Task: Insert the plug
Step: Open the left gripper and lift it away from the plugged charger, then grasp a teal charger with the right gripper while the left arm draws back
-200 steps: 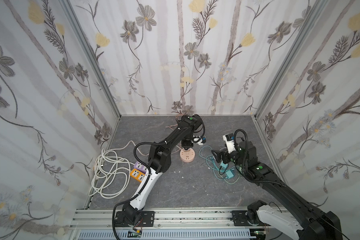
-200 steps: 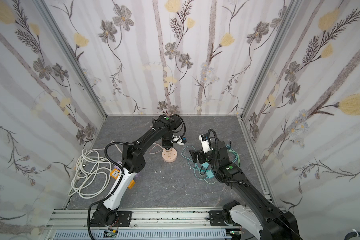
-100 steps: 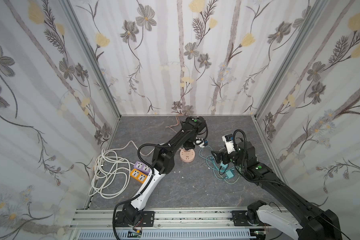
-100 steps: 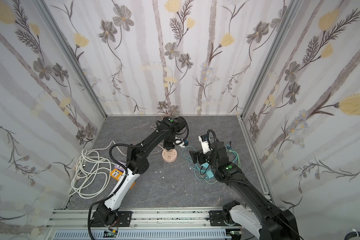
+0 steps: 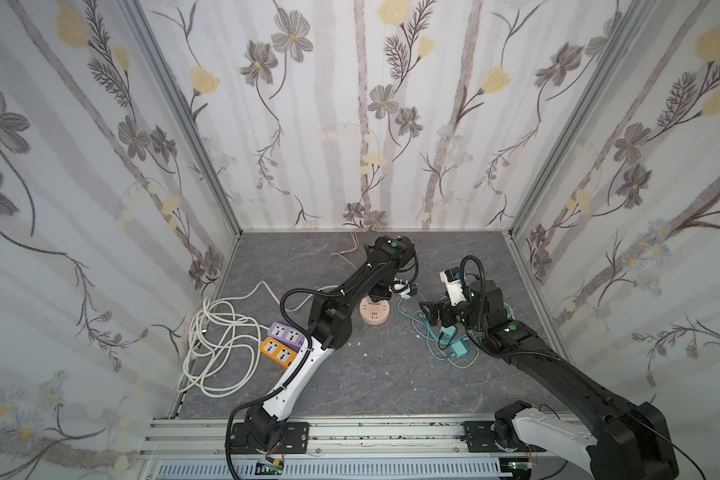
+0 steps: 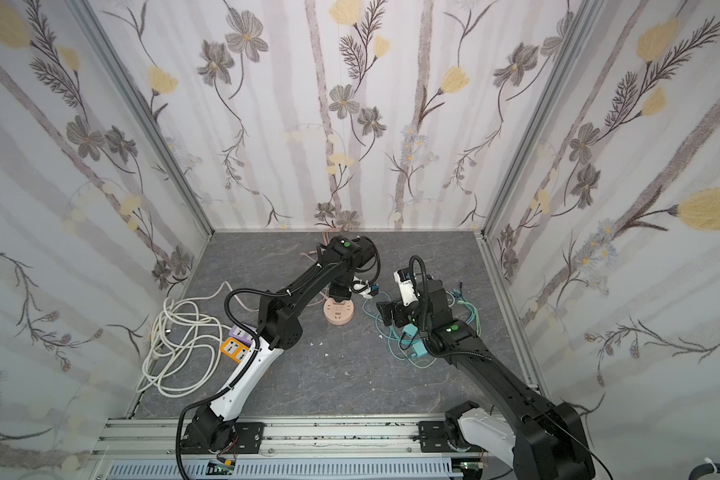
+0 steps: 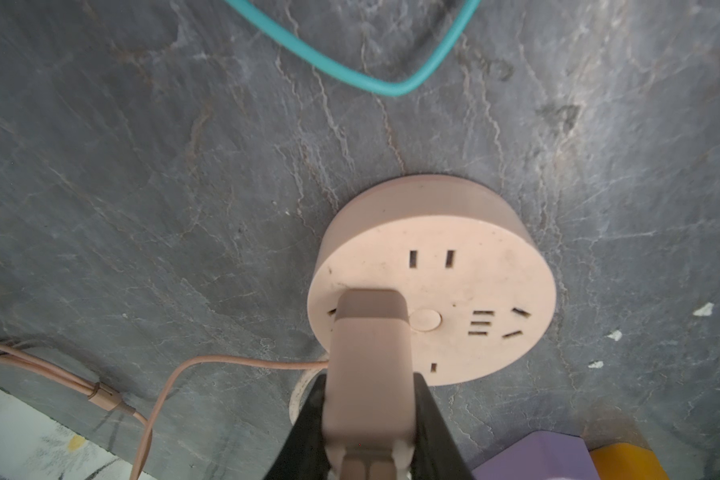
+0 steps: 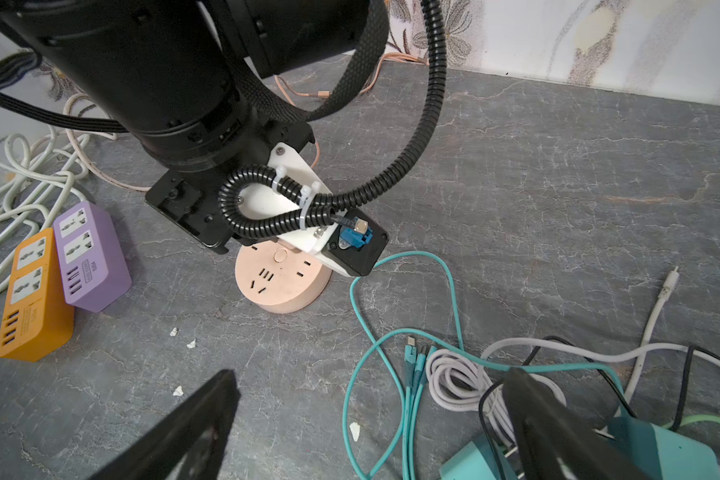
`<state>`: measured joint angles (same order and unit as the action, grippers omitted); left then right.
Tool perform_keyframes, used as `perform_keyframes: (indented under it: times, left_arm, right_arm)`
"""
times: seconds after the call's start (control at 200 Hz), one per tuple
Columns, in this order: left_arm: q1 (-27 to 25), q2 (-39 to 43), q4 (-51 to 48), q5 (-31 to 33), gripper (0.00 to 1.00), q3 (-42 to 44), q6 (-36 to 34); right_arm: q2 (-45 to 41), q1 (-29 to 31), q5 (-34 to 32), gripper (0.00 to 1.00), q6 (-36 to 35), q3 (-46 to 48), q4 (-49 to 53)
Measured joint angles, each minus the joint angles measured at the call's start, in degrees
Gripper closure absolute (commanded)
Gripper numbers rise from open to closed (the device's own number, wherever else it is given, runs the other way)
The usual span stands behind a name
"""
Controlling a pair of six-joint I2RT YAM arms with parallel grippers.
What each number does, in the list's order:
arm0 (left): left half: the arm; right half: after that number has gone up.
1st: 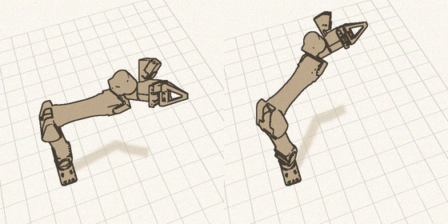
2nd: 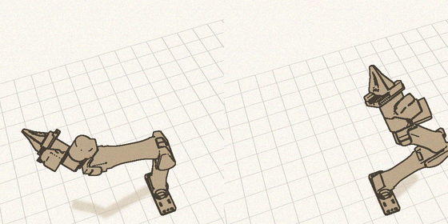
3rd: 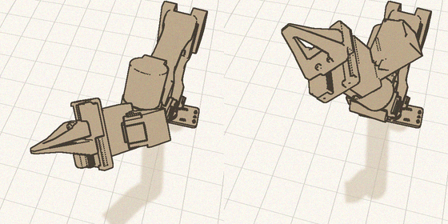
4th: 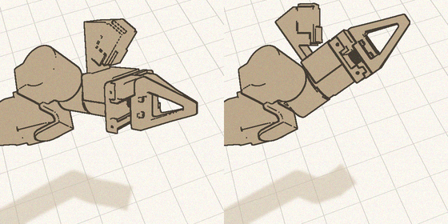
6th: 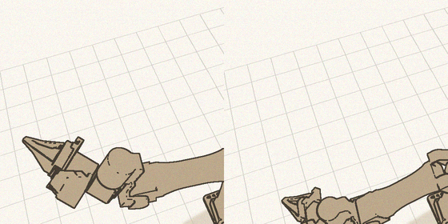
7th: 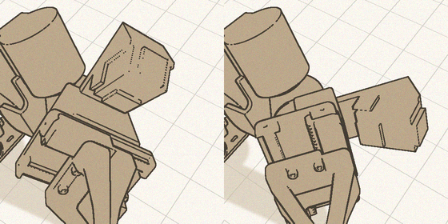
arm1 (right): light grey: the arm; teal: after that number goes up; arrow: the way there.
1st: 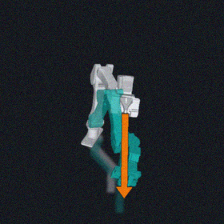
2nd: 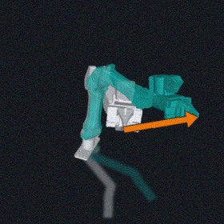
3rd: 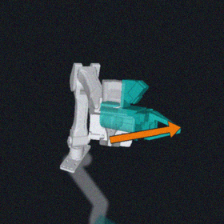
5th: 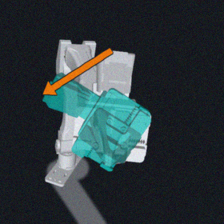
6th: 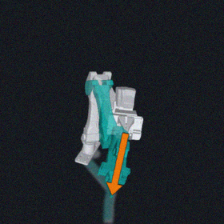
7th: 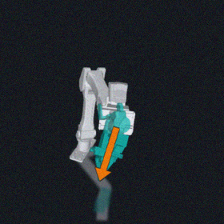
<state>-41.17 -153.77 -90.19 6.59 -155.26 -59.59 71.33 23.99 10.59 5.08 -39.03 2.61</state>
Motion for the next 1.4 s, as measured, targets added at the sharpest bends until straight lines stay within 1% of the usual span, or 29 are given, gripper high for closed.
perform_keyframes:
  times: [0.065,0.125,0.13,0.135,0.14,0.145,0.15,0.165,0.3,0.4,0.44,0.505,0.575,0.625,0.704,0.784,0.914,1.039,1.094,1.284,1.399]
  left_arm:
    - [0.3,0.4,-0.1,-0.8,0.74,-0.4,0.1]
    - [0.8,1.3,-0.1,-2.1,0.66,-1.1,0.7]
    - [0.9,1.4,-0.1,-2.3,0.53,-1.2,0.8]
    - [0.9,1.4,-0.1,-2.4,0.27,-1.2,0.9]
    - [1.0,1.5,-0.1,-2.6,0.14,-1.3,1.0]
    - [1.1,1.5,-0.1,-2.7,0.07,-1.3,1.0]
    - [1.2,1.6,-0.1,-2.9,0.03,-1.4,1.1]
    - [1.4,1.6,0.0,-3.6,0.00,-1.5,1.3]
    - [3.5,4.3,3.3,-8.3,0.00,-1.6,3.3]
    - [5.0,11.6,5.4,-11.5,0.00,4.2,5.4]
    - [5.6,16.0,7.4,-12.6,0.00,9.0,6.1]
    - [6.6,23.8,12.4,-13.8,0.00,19.6,7.8]
    - [7.7,31.4,18.8,-14.6,0.00,31.3,9.7]
    - [8.7,36.6,25.0,-15.0,0.00,39.7,12.4]
    - [10.4,44.5,35.5,-15.2,0.00,50.8,18.4]
    - [12.1,51.8,47.6,-15.0,0.00,59.6,27.9]
    - [14.0,60.0,65.7,-13.5,0.00,70.9,43.3]
    - [13.9,66.1,77.8,-10.6,0.00,81.0,53.0]
    - [14.0,68.1,81.0,-7.8,0.00,83.5,56.2]
    - [14.2,74.9,89.5,2.4,0.00,89.7,65.2]
    - [14.3,76.8,91.3,5.9,0.00,91.8,69.2]
  right_arm:
    - [-0.2,0.0,0.3,0.01,0.0,-0.5,0.2]
    - [-0.6,0.0,0.6,0.01,0.0,-0.8,0.2]
    - [-0.7,0.0,0.6,0.01,0.0,-0.8,0.2]
    - [-0.8,0.0,0.6,0.01,0.0,-0.8,0.2]
    - [-0.8,0.0,0.6,0.01,0.0,-0.8,0.2]
    - [-0.9,0.0,0.6,0.01,0.0,-0.8,0.2]
    - [-0.9,0.0,0.6,0.01,0.0,-0.8,0.2]
    - [-1.2,0.0,0.6,0.01,0.1,-0.8,0.2]
    - [-2.3,0.0,0.5,0.01,2.1,-0.8,0.2]
    - [-2.4,0.0,0.1,0.01,5.3,-0.8,0.2]
    - [-2.4,0.0,-0.3,0.01,7.1,-0.8,0.2]
    - [-2.4,0.1,-1.2,0.01,10.2,-0.9,0.5]
    - [-2.1,0.2,-4.3,0.01,14.2,-1.7,2.8]
    - [-1.5,0.2,-7.5,0.01,17.2,-2.5,5.1]
    - [-0.7,-0.2,-12.6,0.01,21.7,-2.9,9.0]
    - [-0.5,-0.8,-16.2,0.01,26.5,-2.1,13.3]
    - [-1.9,-2.3,-19.4,0.03,33.8,1.2,19.1]
    - [-4.6,-3.8,-20.0,0.07,40.1,5.4,23.1]
    - [-5.7,-4.2,-20.0,0.13,42.7,7.2,24.2]
    - [-5.1,-4.2,-18.9,0.15,49.2,9.5,26.4]
    - [-3.3,-4.3,-18.4,0.17,53.0,9.6,26.7]
